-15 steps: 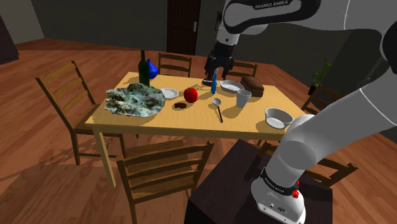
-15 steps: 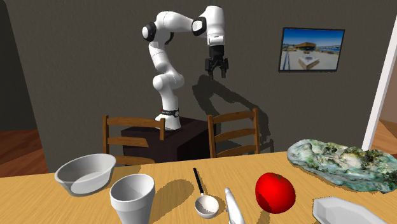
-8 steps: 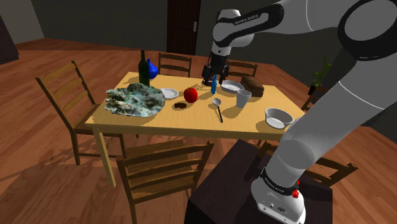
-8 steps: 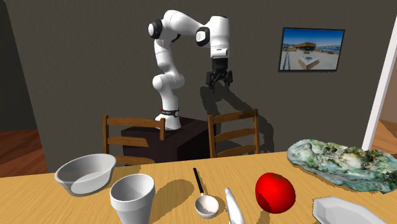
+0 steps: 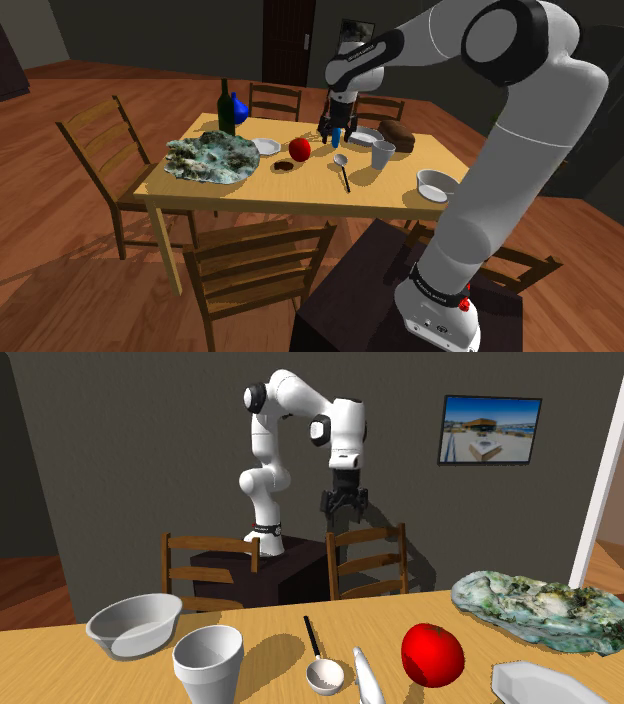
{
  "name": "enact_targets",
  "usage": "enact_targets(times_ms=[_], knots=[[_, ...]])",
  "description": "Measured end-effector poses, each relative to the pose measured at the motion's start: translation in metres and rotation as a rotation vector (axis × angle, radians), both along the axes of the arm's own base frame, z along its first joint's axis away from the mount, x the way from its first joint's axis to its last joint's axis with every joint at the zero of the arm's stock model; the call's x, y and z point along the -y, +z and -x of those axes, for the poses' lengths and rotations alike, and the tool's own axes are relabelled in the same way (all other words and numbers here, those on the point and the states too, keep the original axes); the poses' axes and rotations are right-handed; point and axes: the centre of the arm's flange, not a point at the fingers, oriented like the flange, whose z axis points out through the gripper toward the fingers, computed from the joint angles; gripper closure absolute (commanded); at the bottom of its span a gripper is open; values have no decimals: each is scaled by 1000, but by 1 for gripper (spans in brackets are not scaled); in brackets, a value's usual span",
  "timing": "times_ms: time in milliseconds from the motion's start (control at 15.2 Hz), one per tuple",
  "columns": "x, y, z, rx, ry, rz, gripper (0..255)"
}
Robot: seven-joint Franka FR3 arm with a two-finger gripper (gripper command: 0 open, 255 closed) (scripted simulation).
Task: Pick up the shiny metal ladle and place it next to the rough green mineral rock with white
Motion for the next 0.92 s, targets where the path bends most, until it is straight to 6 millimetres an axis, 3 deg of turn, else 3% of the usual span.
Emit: enact_targets(times_ms=[264,924], knots=[[37,-34,-20,-22,-56,2,0],[132,-125,-48,-78,-196,5,0]])
